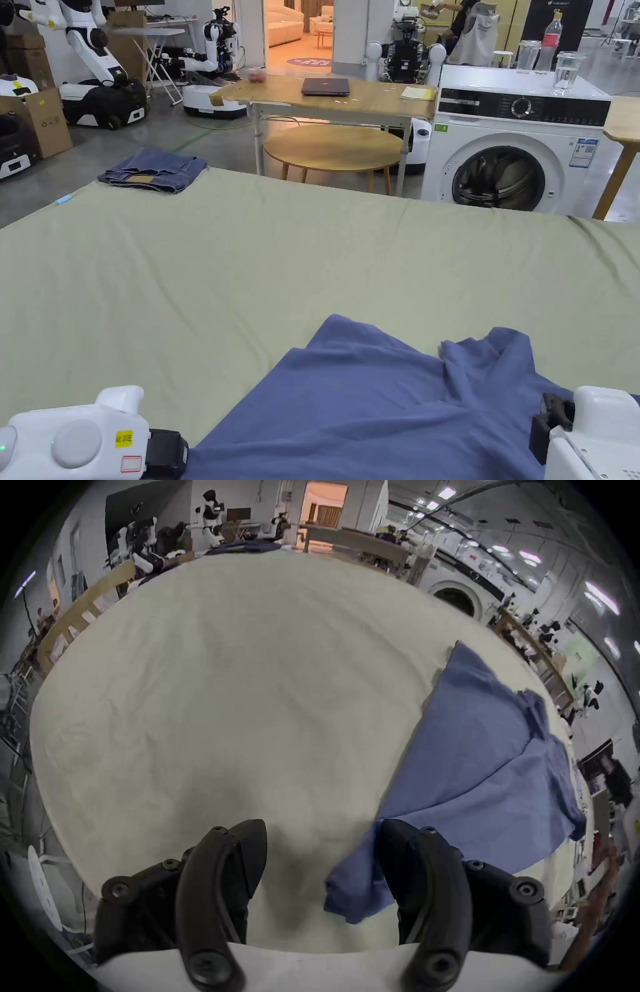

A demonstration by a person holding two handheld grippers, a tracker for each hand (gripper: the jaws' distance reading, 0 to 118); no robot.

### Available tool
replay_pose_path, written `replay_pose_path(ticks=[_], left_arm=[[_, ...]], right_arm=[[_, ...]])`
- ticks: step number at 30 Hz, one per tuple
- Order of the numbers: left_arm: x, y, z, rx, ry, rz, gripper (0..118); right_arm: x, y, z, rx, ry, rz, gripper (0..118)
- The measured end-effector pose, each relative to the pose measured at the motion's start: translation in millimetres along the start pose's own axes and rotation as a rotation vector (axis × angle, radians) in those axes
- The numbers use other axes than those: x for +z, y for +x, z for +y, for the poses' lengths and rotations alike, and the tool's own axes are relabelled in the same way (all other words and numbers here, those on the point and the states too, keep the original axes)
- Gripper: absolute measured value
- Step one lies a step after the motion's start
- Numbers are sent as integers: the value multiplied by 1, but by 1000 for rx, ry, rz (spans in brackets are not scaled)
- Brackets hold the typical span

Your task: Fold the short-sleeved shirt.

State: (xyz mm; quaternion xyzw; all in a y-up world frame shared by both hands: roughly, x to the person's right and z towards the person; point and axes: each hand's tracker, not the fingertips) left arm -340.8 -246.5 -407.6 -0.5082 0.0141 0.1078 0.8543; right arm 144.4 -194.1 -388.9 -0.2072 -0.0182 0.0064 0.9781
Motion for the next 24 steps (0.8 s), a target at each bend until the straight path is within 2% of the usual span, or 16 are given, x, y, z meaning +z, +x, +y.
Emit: replay_pose_path(ticks=[6, 9, 11, 12, 20, 21, 23, 24], left_arm=[[-9, 24, -3, -108, 8, 108, 63], [-9, 38, -7, -182, 17, 113, 37], [-9, 39, -7, -186, 22, 91, 9], [-10, 39, -7, -186, 22, 72, 0], [1, 30, -8, -158, 43, 24, 0], [1, 29, -8, -157, 44, 16, 0], [3, 28, -9, -149, 50, 11, 0], [3, 27, -9, -144, 52, 6, 0]], right_arm=[[-2, 3, -4, -3, -15, -8, 0], [-5, 4, -6, -13, -28, -9, 0], [-7, 5, -6, -20, -41, -4, 0], [-7, 6, -6, -24, -43, -1, 0], [-43, 41, 36, -8, -102, -9, 2], [-54, 48, 44, -13, -107, -1, 9], [-80, 60, 59, -4, -179, 14, 46], [-95, 64, 66, 4, -217, 12, 58]])
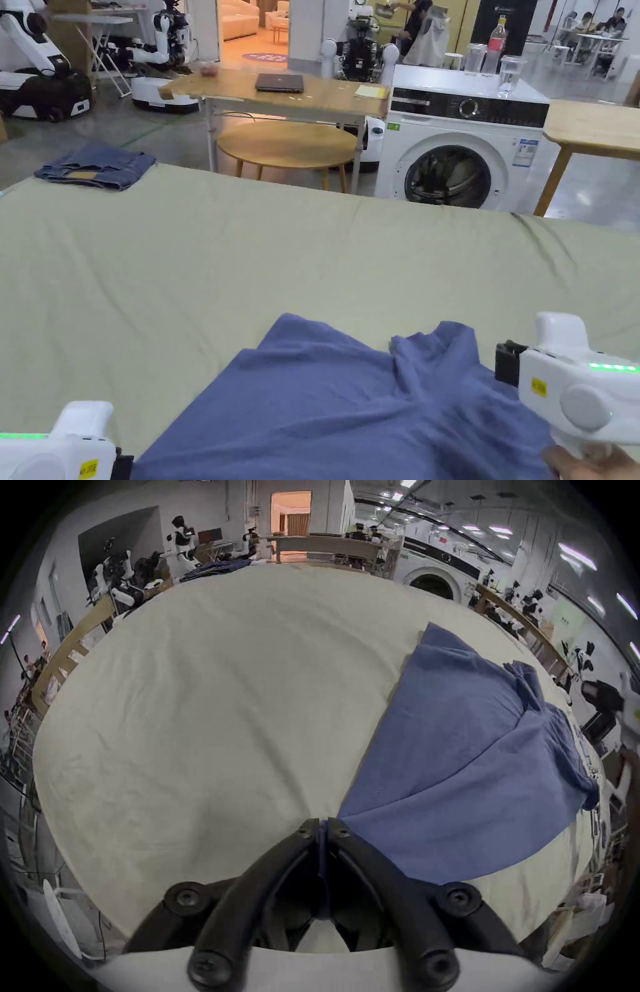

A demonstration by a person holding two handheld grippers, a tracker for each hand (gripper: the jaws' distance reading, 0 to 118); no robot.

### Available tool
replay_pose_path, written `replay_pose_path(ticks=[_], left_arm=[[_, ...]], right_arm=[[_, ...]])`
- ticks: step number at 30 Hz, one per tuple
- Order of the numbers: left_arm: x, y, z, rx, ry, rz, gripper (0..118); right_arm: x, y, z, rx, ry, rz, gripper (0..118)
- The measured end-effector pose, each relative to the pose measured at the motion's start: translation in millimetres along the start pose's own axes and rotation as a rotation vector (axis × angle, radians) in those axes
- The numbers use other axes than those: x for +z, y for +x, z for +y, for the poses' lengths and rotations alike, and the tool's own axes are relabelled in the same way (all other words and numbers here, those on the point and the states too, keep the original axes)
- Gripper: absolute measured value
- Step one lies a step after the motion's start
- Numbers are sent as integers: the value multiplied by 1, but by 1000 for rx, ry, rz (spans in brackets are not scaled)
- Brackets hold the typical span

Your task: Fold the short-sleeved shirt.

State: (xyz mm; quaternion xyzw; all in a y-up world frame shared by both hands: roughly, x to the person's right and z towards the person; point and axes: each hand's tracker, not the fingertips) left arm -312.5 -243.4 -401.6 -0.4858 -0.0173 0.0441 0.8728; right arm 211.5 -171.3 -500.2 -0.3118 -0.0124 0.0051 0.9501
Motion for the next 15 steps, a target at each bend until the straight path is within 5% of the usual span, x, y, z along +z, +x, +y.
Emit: replay_pose_path(ticks=[15], left_arm=[[1, 3, -1, 14, 4, 0, 0]], right_arm=[[-143, 34, 3, 58, -505, 45, 58]])
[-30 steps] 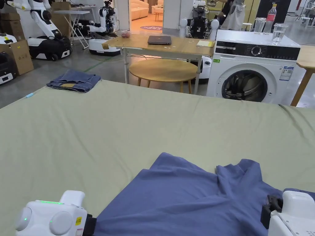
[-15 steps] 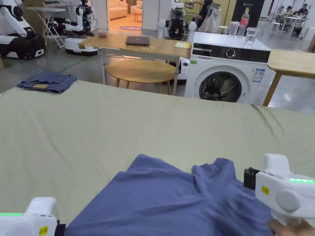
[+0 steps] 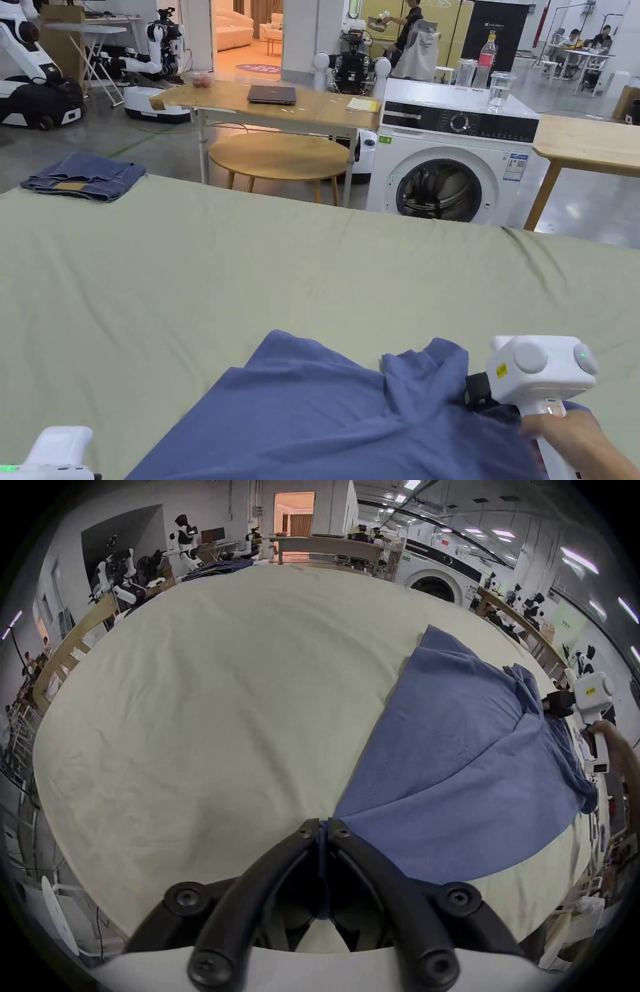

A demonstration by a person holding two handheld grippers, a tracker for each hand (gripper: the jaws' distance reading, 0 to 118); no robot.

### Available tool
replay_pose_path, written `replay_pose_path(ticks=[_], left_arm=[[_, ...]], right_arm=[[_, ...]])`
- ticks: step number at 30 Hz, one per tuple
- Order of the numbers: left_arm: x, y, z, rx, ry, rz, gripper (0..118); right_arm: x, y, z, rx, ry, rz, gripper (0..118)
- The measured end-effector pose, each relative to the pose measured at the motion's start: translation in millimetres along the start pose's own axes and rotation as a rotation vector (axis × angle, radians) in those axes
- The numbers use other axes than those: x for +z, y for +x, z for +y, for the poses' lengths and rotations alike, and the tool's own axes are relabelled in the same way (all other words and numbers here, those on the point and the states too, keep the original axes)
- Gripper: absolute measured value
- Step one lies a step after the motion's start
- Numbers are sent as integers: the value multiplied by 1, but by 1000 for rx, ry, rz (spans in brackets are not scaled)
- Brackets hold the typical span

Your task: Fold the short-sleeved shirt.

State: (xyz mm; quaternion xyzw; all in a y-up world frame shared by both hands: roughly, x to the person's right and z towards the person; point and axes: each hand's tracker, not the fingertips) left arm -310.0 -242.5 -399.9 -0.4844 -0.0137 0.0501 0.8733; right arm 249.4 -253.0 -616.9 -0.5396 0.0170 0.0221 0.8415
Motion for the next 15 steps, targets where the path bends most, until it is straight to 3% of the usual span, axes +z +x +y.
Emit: replay_pose_path(ticks=[3, 7, 15], left_arm=[[0, 2, -1, 1, -1, 2, 0], [-1, 4, 0, -6, -3, 4, 0], [10, 5, 7, 5, 47, -4, 0]], right_arm=[[4, 2, -1, -24, 48, 8, 46], [10, 0, -7, -14, 73, 8, 0], [34, 7, -9, -32, 182, 67, 0]])
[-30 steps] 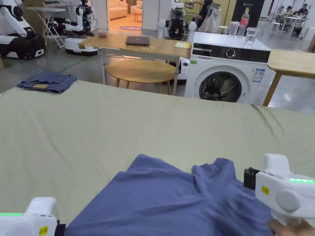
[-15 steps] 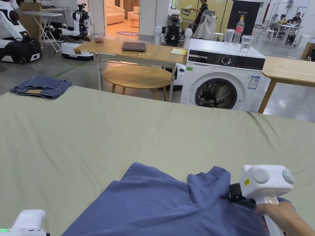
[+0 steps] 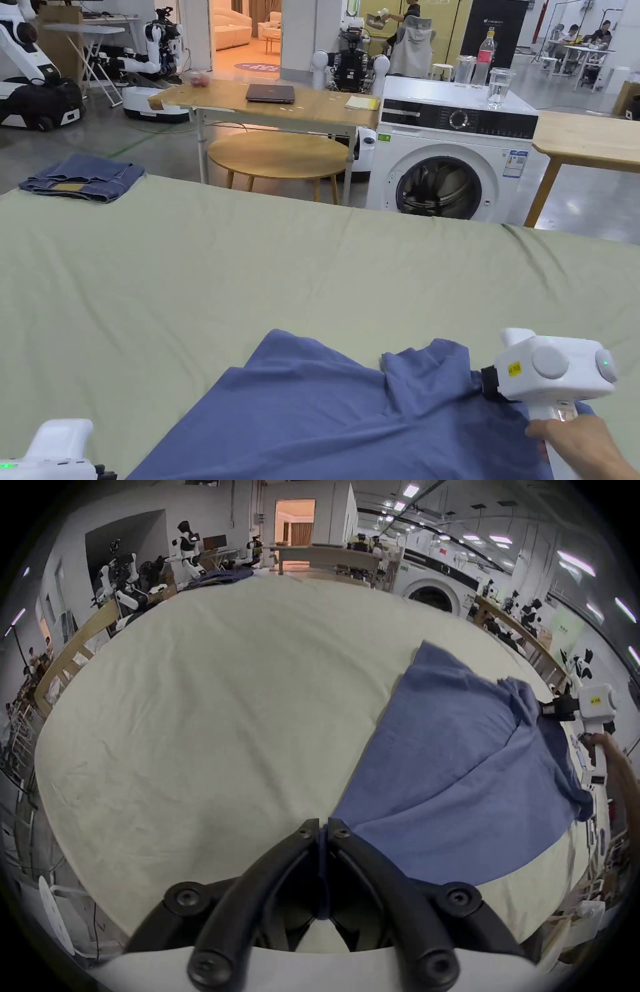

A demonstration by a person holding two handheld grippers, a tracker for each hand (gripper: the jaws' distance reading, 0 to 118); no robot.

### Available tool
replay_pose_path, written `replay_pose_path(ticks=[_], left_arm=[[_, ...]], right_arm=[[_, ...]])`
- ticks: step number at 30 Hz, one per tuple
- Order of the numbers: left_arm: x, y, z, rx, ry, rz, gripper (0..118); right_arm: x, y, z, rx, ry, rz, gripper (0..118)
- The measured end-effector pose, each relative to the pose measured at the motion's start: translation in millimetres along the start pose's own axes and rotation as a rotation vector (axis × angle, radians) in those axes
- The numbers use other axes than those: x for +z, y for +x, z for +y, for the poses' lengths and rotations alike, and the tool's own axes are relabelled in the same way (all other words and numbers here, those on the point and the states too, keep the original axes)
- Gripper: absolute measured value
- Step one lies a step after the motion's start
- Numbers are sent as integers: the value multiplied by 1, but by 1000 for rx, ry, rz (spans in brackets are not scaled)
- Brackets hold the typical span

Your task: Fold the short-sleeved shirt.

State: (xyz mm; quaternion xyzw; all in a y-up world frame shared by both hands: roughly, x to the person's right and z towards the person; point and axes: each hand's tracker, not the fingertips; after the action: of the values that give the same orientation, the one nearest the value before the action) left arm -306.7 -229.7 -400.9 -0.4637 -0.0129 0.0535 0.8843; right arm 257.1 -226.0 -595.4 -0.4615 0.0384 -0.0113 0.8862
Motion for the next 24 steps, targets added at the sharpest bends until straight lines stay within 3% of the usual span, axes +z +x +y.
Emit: replay_pose_path(ticks=[6, 9, 15, 24], left_arm=[[37, 1, 38, 13, 163, -76, 0], [61, 13, 69, -47, 258, -88, 0], [104, 37, 160, -85, 384, -109, 0], [153, 72, 307, -195, 561, -107, 0]], right_arm=[[67, 2, 19, -20, 203, 7, 0], [94, 7, 33, -3, 310, -49, 0], [171, 26, 62, -50, 514, -115, 0], [258, 50, 114, -59, 685, -235, 0]])
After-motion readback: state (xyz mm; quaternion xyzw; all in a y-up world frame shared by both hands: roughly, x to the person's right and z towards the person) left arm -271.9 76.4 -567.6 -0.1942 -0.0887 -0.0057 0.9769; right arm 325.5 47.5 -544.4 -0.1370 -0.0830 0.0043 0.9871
